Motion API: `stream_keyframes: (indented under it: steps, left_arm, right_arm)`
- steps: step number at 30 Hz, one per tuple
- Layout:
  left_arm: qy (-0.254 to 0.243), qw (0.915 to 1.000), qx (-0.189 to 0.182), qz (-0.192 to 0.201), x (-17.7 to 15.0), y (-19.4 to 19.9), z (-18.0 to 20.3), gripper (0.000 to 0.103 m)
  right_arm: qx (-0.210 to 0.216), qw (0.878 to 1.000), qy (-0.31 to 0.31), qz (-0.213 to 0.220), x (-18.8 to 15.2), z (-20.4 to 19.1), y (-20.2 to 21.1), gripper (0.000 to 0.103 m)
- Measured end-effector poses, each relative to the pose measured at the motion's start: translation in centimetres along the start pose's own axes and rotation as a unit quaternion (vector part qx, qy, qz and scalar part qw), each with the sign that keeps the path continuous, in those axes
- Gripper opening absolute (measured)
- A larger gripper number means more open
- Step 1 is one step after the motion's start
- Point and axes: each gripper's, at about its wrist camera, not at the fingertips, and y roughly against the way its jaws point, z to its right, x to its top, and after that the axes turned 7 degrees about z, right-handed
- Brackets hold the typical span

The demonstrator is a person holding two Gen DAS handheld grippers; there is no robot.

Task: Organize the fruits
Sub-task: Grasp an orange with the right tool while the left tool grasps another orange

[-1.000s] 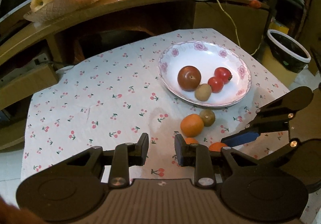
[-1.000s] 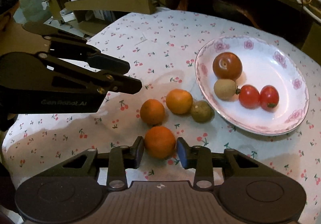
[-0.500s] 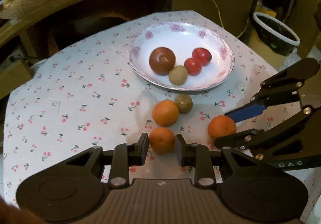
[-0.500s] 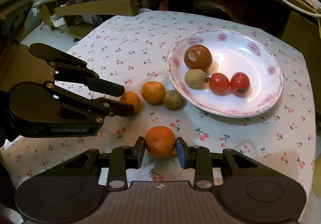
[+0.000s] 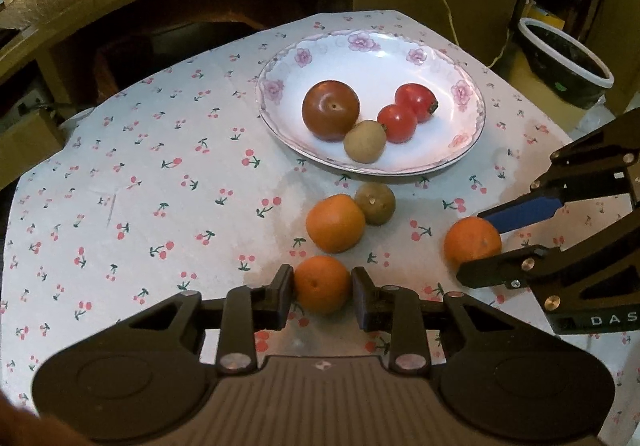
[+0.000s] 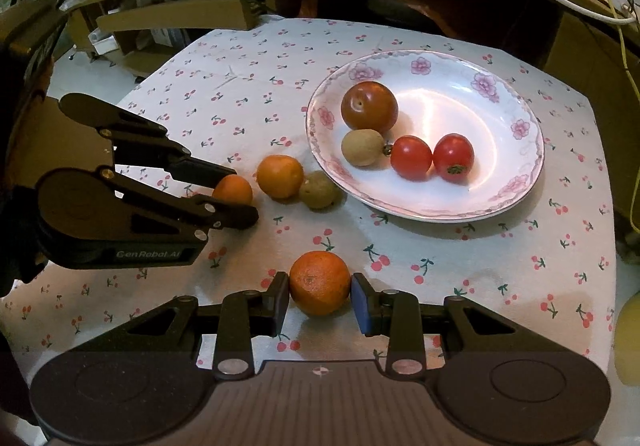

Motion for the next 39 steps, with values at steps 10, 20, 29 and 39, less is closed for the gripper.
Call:
stream_keyframes:
  steps: [10,20,29,39]
  left_arm:
    - [-0.018,0.9998,-0.007,0.004,-1.2,1.9,1.1,0.036]
    - [-0.047,0.9981,-0.038,-0.002,-2.6,3.3,3.4,0.036]
    - [-0.057,0.9974,-0.042,-0.011,-3.4,3.3,3.4,0.036]
    - [-0.049,0.9977,-0.044,-0.017,-3.6,3.3,3.1,0.037]
  right_arm:
    - [-0.009,1.0,0.016,0.002,-0.8,-0.9,0.7,0.034]
    - [-0.027,1.0,0.012,-0.004,-2.3,-2.0,1.7,0.034]
    - [-0.041,0.999,0.002,-0.005,-2.8,-2.4,1.4,0.037]
    - [-0.047,0.999,-0.007,-0.009,-3.1,-2.4,1.2,0.037]
